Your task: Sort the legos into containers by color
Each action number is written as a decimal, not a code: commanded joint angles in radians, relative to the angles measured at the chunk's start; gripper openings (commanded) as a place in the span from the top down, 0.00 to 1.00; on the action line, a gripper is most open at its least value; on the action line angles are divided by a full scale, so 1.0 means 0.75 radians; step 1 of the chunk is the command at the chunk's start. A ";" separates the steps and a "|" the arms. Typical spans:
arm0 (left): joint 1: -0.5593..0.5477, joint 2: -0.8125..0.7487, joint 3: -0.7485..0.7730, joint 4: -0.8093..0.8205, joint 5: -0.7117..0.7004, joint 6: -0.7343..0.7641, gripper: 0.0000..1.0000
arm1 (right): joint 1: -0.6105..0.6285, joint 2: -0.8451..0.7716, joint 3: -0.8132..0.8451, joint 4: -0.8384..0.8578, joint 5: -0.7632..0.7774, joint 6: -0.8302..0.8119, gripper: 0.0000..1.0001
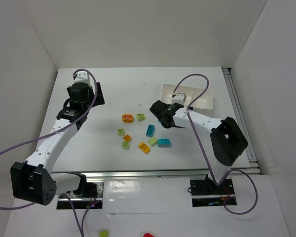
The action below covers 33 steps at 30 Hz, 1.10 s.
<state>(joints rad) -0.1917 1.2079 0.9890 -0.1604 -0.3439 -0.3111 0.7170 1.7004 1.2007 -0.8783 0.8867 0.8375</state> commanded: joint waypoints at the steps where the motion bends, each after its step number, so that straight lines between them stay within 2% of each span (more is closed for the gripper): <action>1: -0.004 -0.005 0.082 -0.038 0.039 0.059 0.00 | 0.056 -0.052 0.052 0.005 0.088 0.043 0.00; 5: -0.004 0.011 0.121 -0.060 0.090 0.077 0.00 | 0.107 -0.103 0.052 0.024 0.088 0.015 0.00; 8: -0.004 0.074 0.215 -0.129 0.090 0.039 0.00 | 0.150 -0.201 -0.003 0.133 0.037 -0.075 0.00; 11: -0.004 0.126 0.313 -0.207 0.066 0.053 0.00 | 0.189 -0.371 -0.120 0.350 -0.126 -0.233 0.00; 12: -0.004 0.140 0.330 -0.207 0.054 0.053 0.00 | 0.189 -0.418 -0.159 0.418 -0.259 -0.286 0.00; 14: -0.018 0.140 0.375 -0.240 -0.006 0.069 0.00 | 0.189 -0.535 -0.257 0.559 -0.378 -0.360 0.00; 17: -0.018 0.128 0.361 -0.220 -0.102 0.069 0.00 | 0.189 -0.574 -0.304 0.617 -0.542 -0.378 0.00; 19: -0.018 0.116 0.328 -0.185 -0.183 -0.032 0.00 | 0.189 -0.543 -0.323 0.660 -0.617 -0.378 0.00; 20: -0.002 0.116 0.295 -0.185 -0.194 -0.144 0.00 | 0.189 -0.501 -0.323 0.674 -0.640 -0.362 0.02; 23: 0.031 0.213 0.340 -0.236 0.028 -0.086 0.00 | 0.189 -0.374 -0.294 0.693 -0.620 -0.311 0.04; 25: 0.031 0.281 0.428 -0.354 0.029 -0.125 0.00 | 0.157 -0.292 -0.204 0.627 -0.579 -0.260 0.06; 28: 0.031 0.377 0.510 -0.418 0.055 -0.139 0.03 | 0.087 -0.140 -0.106 0.548 -0.579 -0.133 0.14; 33: 0.018 0.414 0.524 -0.445 0.086 -0.125 0.04 | -0.003 0.015 -0.081 0.623 -0.630 -0.082 0.17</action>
<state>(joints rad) -0.1711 1.5223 1.3384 -0.4568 -0.3077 -0.3962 0.7376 1.6772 1.0912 -0.4419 0.4263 0.7147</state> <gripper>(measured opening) 0.960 0.831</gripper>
